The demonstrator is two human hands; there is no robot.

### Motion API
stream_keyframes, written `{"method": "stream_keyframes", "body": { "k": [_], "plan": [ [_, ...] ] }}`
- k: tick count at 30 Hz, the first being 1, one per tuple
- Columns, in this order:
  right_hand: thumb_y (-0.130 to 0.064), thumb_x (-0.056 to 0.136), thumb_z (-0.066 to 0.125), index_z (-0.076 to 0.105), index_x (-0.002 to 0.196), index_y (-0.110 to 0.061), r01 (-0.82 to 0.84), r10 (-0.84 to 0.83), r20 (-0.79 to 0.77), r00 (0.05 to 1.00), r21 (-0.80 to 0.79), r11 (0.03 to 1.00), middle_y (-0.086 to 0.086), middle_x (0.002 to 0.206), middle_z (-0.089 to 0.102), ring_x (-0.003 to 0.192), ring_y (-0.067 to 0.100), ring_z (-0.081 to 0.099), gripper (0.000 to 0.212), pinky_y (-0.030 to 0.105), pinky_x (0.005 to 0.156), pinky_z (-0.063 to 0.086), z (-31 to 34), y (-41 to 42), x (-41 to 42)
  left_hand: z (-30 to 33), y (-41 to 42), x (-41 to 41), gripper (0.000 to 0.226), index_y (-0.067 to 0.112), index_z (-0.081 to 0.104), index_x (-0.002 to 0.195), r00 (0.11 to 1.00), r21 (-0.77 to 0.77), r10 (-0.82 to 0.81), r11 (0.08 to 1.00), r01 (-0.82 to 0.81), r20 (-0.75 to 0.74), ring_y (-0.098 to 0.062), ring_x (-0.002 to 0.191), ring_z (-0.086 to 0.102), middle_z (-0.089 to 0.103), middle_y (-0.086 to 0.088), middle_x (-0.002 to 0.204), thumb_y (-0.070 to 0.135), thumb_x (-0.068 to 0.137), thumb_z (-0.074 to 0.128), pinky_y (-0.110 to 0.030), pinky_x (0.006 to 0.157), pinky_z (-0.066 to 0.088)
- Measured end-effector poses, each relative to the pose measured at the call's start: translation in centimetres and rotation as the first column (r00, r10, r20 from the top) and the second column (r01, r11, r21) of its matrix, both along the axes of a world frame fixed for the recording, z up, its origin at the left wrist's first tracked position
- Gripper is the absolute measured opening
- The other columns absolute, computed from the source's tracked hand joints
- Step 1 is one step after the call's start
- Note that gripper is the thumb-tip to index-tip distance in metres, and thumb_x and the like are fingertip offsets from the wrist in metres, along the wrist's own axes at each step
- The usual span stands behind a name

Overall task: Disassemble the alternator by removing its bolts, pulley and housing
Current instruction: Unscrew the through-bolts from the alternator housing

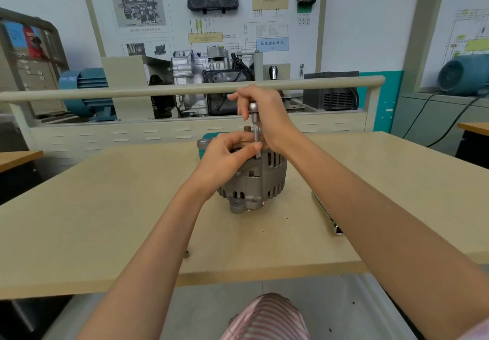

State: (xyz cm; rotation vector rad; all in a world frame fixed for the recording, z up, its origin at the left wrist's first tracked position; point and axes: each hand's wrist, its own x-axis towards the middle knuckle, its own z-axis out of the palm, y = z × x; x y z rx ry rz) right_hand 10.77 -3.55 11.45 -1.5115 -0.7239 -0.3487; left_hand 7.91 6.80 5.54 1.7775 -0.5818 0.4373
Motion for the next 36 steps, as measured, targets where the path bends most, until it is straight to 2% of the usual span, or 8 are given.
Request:
{"method": "stream_keyframes", "body": {
  "k": [6,10,13,17,22,26,31,36],
  "plan": [
    [-0.013,0.097,0.045,0.048,0.052,-0.006,0.384,-0.371,0.249,0.895,-0.004,0.923,-0.002,0.052,0.044,0.062,0.016,0.047,0.045,0.021,0.068,0.041,-1.1,0.8,-1.0,-0.1,0.0,0.2,0.020,0.025,0.066,0.084,0.999,0.019,0.030,0.999,-0.031,0.034,-0.001,0.075,0.065,0.071,0.011,0.074,0.007,0.090,0.058,-0.014,0.064,0.049],
    [-0.023,0.100,0.033,0.063,0.094,-0.012,0.934,-0.662,0.664,0.348,-0.182,0.309,0.006,0.092,0.061,0.097,0.025,0.054,0.032,0.037,0.114,0.017,-2.2,1.4,-1.6,-0.2,0.1,0.1,0.037,0.025,0.057,0.071,0.997,0.035,0.051,0.998,-0.054,0.058,0.008,0.053,0.056,0.062,0.019,0.055,-0.008,0.086,0.052,-0.006,0.050,0.039],
    [-0.012,0.096,0.032,0.058,0.106,-0.009,0.957,-0.640,0.713,0.286,-0.188,0.219,0.007,0.105,0.058,0.106,0.028,0.050,0.028,0.038,0.115,0.011,-2.4,2.1,-2.1,-0.4,0.2,0.4,0.038,0.020,0.049,0.061,0.995,0.036,0.095,0.995,-0.096,0.030,0.007,0.045,0.047,0.053,0.018,0.044,-0.012,0.082,0.050,-0.007,0.045,0.034],
    [-0.014,0.094,0.036,0.059,0.102,-0.007,0.941,-0.641,0.696,0.324,-0.170,0.291,0.007,0.101,0.056,0.100,0.026,0.047,0.025,0.035,0.103,0.023,-2.4,2.4,-2.0,-0.4,0.2,0.4,0.034,0.018,0.053,0.062,0.995,0.028,0.103,0.994,-0.103,0.005,0.008,0.046,0.050,0.055,0.016,0.045,-0.010,0.082,0.049,-0.007,0.044,0.036],
    [-0.015,0.087,0.046,0.047,0.057,-0.013,0.730,-0.632,0.479,0.609,-0.026,0.683,-0.001,0.067,0.041,0.075,0.017,0.039,0.030,0.032,0.094,0.031,-1.8,2.0,-1.8,-0.3,0.0,0.0,0.038,0.026,0.060,0.068,0.998,0.010,0.055,0.998,-0.055,0.039,0.009,0.052,0.057,0.062,0.017,0.053,-0.005,0.087,0.050,-0.005,0.046,0.038],
    [-0.021,0.075,0.039,0.038,0.043,-0.013,0.251,-0.263,0.110,0.958,0.113,0.961,0.008,0.053,0.043,0.063,0.017,0.045,0.032,0.018,0.066,0.038,-0.8,1.4,-1.9,-0.2,-0.1,0.0,0.026,0.032,0.069,0.082,0.998,0.021,0.026,0.999,-0.027,0.053,-0.001,0.077,0.066,0.072,0.012,0.077,0.011,0.092,0.057,-0.011,0.064,0.048],
    [-0.007,0.088,0.034,0.041,0.043,-0.013,-0.120,0.148,-0.084,0.985,0.279,0.953,0.000,0.049,0.052,0.071,0.012,0.060,0.046,0.027,0.086,0.044,-0.4,0.0,-0.5,-0.2,-0.2,0.0,0.018,0.031,0.067,0.082,0.998,-0.016,0.063,0.998,-0.063,0.010,0.005,0.073,0.063,0.070,0.017,0.073,0.017,0.091,0.060,-0.008,0.059,0.045],
    [-0.007,0.087,0.045,0.051,0.058,-0.008,0.326,-0.339,0.222,0.914,0.093,0.941,0.002,0.066,0.051,0.068,0.021,0.052,0.030,0.020,0.065,0.040,-1.9,1.1,-1.2,-0.1,0.0,0.0,0.021,0.024,0.065,0.082,0.998,0.013,0.056,0.998,-0.057,0.037,-0.002,0.071,0.064,0.069,0.011,0.072,0.006,0.090,0.058,-0.014,0.063,0.049]
  ]
}}
